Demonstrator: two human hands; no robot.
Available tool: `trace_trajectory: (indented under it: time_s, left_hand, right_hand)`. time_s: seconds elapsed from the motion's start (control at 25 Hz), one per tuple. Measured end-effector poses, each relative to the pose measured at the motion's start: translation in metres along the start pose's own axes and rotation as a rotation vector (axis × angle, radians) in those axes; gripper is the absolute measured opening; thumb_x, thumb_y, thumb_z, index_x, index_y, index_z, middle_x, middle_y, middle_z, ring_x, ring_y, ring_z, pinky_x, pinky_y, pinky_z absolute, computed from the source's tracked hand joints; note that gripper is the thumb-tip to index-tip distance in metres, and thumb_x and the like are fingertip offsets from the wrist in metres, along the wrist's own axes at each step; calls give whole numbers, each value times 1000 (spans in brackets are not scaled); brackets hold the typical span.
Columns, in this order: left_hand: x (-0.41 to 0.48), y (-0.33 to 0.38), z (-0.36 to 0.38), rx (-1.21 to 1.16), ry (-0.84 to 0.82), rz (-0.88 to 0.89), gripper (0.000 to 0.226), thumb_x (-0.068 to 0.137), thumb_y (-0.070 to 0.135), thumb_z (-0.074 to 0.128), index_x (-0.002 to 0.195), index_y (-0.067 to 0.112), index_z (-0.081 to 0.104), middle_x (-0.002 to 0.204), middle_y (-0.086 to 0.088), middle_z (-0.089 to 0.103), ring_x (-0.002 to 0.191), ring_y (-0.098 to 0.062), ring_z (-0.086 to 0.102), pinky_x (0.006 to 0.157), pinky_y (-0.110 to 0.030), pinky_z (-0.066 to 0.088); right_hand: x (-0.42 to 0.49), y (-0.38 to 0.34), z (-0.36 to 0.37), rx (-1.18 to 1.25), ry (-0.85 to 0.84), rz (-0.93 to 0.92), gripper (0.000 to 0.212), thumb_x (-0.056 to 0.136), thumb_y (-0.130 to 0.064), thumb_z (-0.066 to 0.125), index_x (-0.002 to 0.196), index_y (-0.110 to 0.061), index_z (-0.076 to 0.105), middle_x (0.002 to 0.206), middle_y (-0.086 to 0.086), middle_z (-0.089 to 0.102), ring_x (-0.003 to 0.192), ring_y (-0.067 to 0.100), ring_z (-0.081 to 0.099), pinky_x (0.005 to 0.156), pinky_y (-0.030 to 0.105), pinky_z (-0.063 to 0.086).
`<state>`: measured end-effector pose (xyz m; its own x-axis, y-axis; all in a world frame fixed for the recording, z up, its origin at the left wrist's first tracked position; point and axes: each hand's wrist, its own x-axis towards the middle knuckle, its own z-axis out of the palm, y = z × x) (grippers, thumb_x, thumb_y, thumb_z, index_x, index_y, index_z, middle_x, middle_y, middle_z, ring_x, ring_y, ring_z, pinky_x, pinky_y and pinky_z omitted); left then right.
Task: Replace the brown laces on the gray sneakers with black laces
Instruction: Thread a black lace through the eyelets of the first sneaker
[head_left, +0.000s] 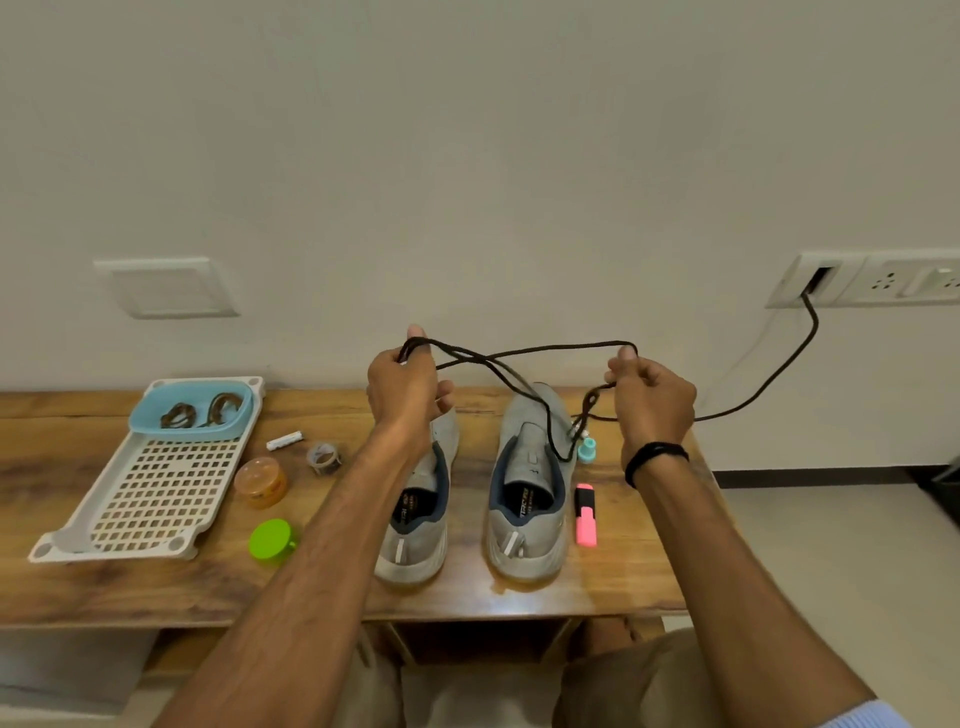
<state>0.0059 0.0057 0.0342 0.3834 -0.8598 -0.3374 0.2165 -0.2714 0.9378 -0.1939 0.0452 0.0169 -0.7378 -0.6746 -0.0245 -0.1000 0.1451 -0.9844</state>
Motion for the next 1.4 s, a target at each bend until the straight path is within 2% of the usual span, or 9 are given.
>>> trace_trajectory:
  time_s: [0.24,0.52,0.68,0.88,1.04,1.16,1.24,1.32,1.4]
  left_hand:
    - [-5,15,-5,-216,44,-129,40,99,48,52,108,10,48,88,-11,56,63,-22,63,53,-30,56]
    - [0,22,-11,-574,-161,-302,103,72,85,54,145,16,31,111,-25,58,72,-33,71,71,-42,61]
    - [3,24,-10,-562,-180,-162,88,72,67,72,133,9,46,110,-22,62,90,-30,69,78,-40,61]
    - [-11,16,-1,-336,-458,-52,30,90,21,71,109,0,63,109,-25,69,102,-32,70,86,-35,59]
    - [-26,8,7,-101,-587,100,16,93,8,62,103,-3,70,106,-21,71,101,-31,70,94,-38,56]
    - [-22,9,1,28,-449,227,25,97,23,62,85,4,73,87,-12,74,85,-24,72,85,-36,59]
    - [-7,9,-9,318,-194,372,45,98,39,56,74,3,68,75,-13,70,69,-18,65,72,-37,55]
    - [3,8,-21,504,45,502,60,97,47,51,69,-5,60,73,-22,65,61,-24,56,64,-42,51]
    - [2,11,-21,464,27,552,65,98,50,48,62,-4,53,62,-22,58,54,-28,51,55,-40,45]
  right_hand:
    - [5,-4,3,134,210,11,30,98,-40,51,81,-21,68,84,-6,69,74,8,62,76,32,52]
    - [9,-3,-10,143,407,128,32,97,-42,47,81,-23,67,81,-10,64,78,14,59,73,30,48]
    - [15,1,-14,86,395,183,31,96,-40,48,92,-20,71,94,-1,69,86,20,63,77,34,51]
    - [1,-1,2,-427,-158,-258,52,85,-22,64,136,-23,56,137,7,52,124,24,49,101,33,39]
    - [-41,-5,26,-178,-803,-373,38,87,-38,71,123,-35,59,106,-7,73,97,0,66,88,30,54]
    - [-28,-5,24,-221,-528,-372,9,92,-33,65,95,-26,69,71,-5,72,65,6,67,72,37,58]
    - [-8,-5,13,-70,-171,-230,15,94,-30,62,88,-19,72,70,-5,69,61,10,65,66,36,58]
    - [7,-4,-4,25,121,-63,16,93,-27,60,89,-19,73,77,-6,72,71,13,66,74,36,58]
    - [15,2,-10,-186,167,-34,18,93,-21,59,103,-19,73,103,0,74,96,18,66,90,36,53]
